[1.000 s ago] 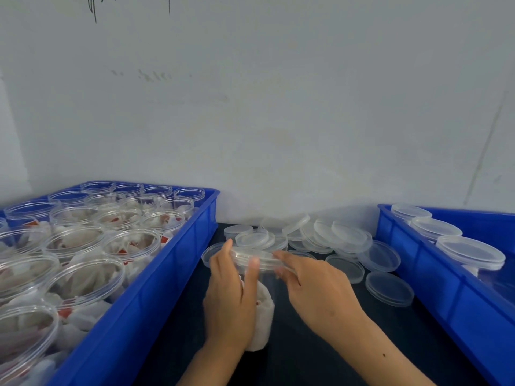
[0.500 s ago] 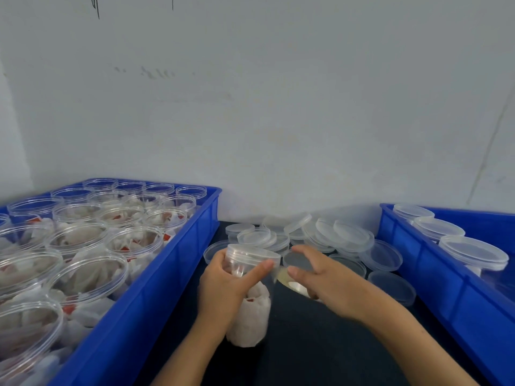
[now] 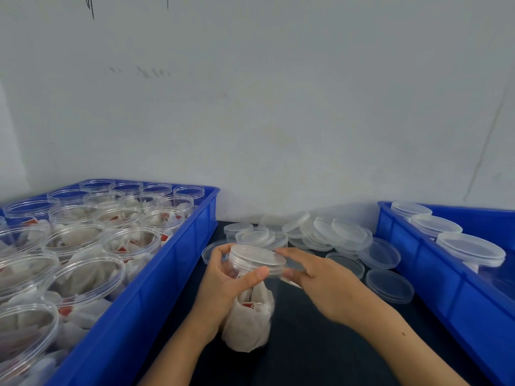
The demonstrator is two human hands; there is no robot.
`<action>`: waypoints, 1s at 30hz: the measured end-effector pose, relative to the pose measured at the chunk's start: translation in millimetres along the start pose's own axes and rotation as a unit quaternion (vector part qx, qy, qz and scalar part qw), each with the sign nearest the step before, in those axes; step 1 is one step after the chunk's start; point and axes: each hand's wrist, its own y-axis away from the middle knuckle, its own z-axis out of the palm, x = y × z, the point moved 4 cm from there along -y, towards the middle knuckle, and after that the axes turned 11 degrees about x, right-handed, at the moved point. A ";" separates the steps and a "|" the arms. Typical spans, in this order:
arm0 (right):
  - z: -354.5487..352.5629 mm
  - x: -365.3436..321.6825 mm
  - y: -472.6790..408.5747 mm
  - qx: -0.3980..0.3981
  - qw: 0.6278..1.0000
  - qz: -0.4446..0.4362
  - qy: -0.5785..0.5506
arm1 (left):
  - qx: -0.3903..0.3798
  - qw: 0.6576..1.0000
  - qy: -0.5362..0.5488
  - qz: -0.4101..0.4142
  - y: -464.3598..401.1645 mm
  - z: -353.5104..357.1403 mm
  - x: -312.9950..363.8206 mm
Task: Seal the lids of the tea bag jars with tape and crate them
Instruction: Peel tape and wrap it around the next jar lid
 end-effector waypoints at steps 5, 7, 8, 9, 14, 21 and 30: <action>6.6 -6.7 0.2 0.047 0.998 -0.007 0.028 | 0.028 0.999 0.014 -0.003 1.8 2.2 -1.7; 8.3 -7.0 -0.5 0.058 0.998 0.003 0.019 | 0.042 0.998 -0.026 0.027 5.4 3.8 0.3; 9.2 -6.4 -0.6 0.062 0.998 0.008 0.015 | 0.059 0.995 -0.063 0.054 7.4 4.5 1.7; 10.4 -6.2 -0.3 0.064 0.998 0.007 0.017 | 0.081 0.987 -0.109 0.086 10.0 5.6 3.9; 17.9 -10.6 3.4 0.045 0.999 0.002 0.012 | 0.139 0.960 -0.190 0.149 17.7 9.1 7.4; 11.3 -15.1 5.4 0.016 1.000 -0.020 -0.009 | 0.108 0.981 -0.127 0.096 8.5 -0.6 5.2; 17.6 -1.7 0.3 -0.019 0.990 0.061 -0.127 | 0.113 0.983 -0.114 0.086 4.4 -1.0 4.0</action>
